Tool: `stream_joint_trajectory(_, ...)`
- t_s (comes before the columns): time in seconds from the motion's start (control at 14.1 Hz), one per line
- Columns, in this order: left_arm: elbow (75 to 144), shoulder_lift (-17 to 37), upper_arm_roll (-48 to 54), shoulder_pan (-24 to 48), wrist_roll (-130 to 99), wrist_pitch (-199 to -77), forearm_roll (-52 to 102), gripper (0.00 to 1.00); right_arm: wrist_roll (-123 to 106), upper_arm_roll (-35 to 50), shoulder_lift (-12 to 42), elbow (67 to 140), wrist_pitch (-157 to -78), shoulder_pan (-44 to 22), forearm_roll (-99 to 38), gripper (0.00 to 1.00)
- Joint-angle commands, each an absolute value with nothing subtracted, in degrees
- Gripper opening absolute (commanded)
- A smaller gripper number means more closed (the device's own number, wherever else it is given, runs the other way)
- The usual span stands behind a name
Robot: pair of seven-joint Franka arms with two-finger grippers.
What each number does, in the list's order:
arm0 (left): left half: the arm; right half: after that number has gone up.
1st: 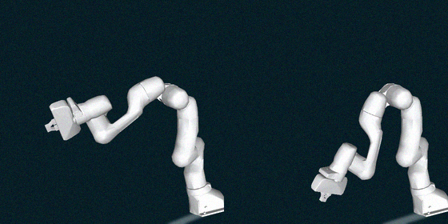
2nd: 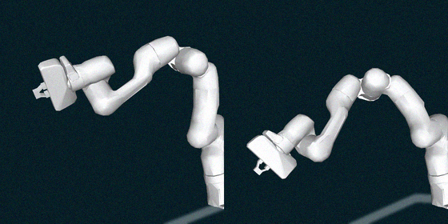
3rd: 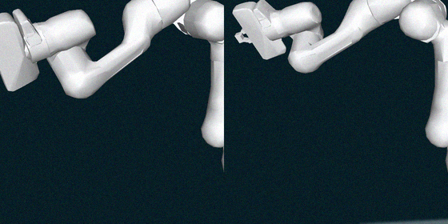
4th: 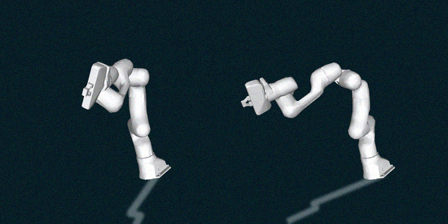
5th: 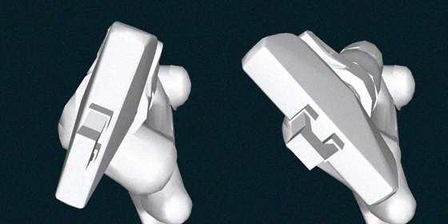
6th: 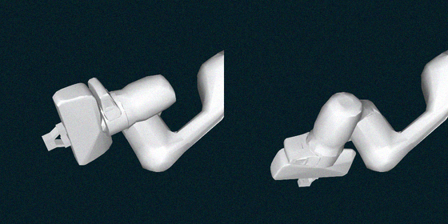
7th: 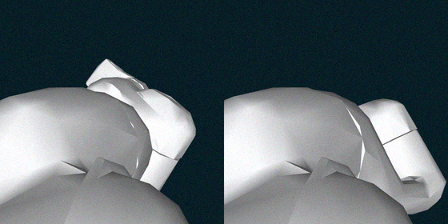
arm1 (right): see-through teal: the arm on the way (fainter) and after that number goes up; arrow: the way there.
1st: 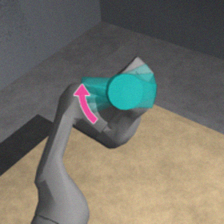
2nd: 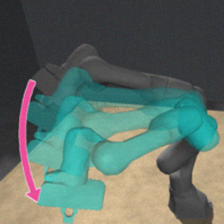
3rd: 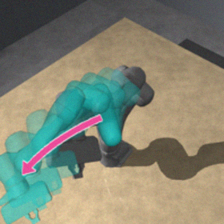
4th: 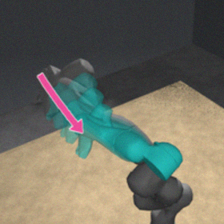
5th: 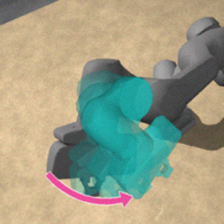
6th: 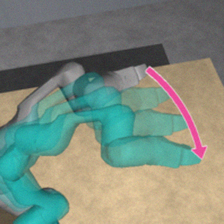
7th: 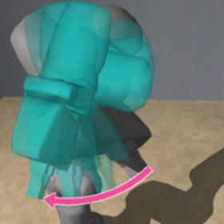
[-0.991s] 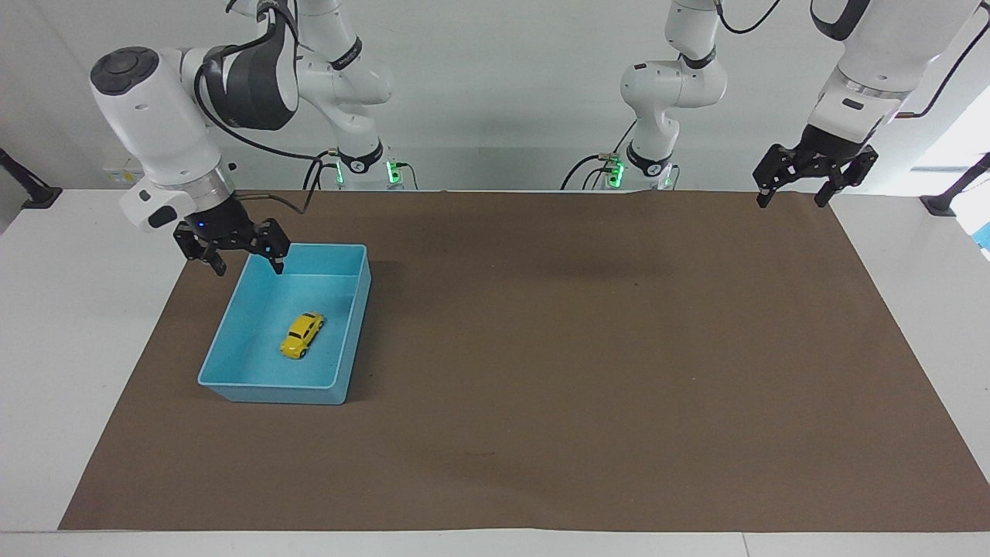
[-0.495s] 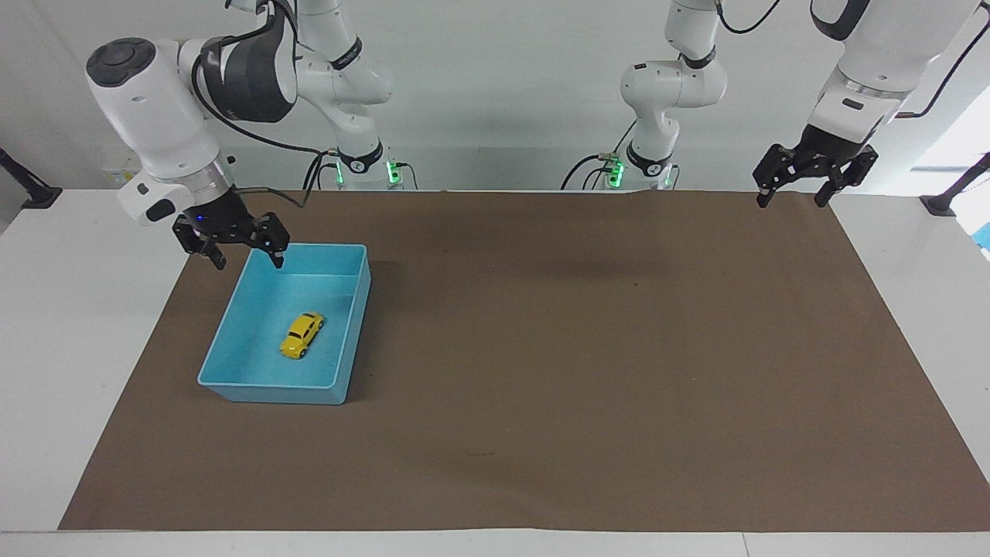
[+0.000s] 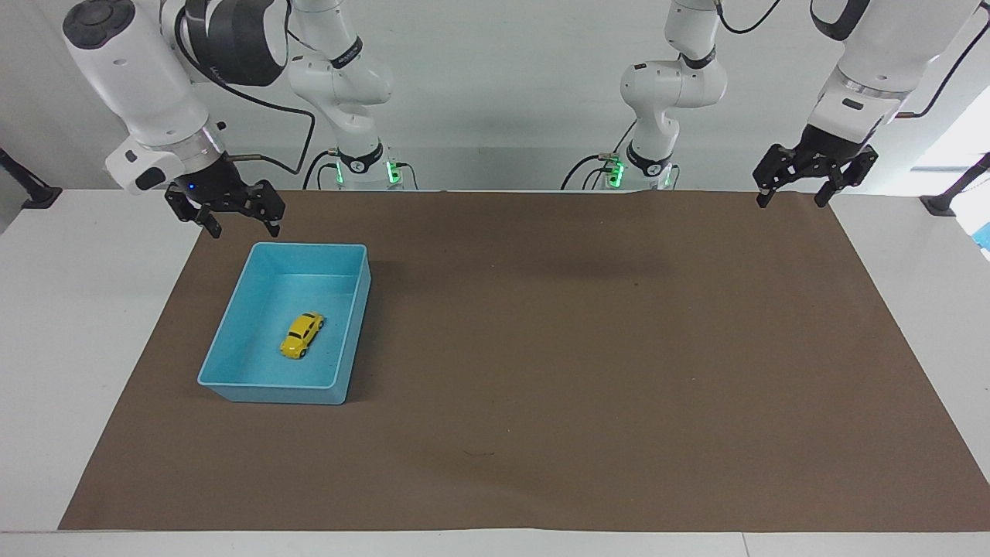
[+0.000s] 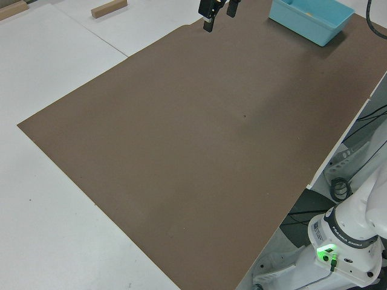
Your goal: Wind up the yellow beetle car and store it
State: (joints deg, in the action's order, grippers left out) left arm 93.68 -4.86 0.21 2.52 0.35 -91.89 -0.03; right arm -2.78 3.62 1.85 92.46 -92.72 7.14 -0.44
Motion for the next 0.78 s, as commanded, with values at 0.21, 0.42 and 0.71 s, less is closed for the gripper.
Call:
stream_joint_trajectory(0.21, 94.04, -5.36, 0.62, 1.67, 0.18, -91.32, 0.97, 1.0, -1.41, 4.13, 0.09, 92.55, -91.67, 7.47, -0.7, 1.0)
stream_joint_trajectory(0.42, 94.04, -5.36, 0.62, 1.67, 0.26, -91.32, 0.97, 1.0, -1.32, 4.13, -0.44, 92.81, -91.76, 7.29, -0.7, 1.0)
stream_joint_trajectory(0.71, 94.04, -5.36, 0.62, 1.67, 0.26, -91.32, 0.97, 1.0, -1.5, 4.22, -0.35, 92.81, -92.02, 7.21, -0.79, 1.0)
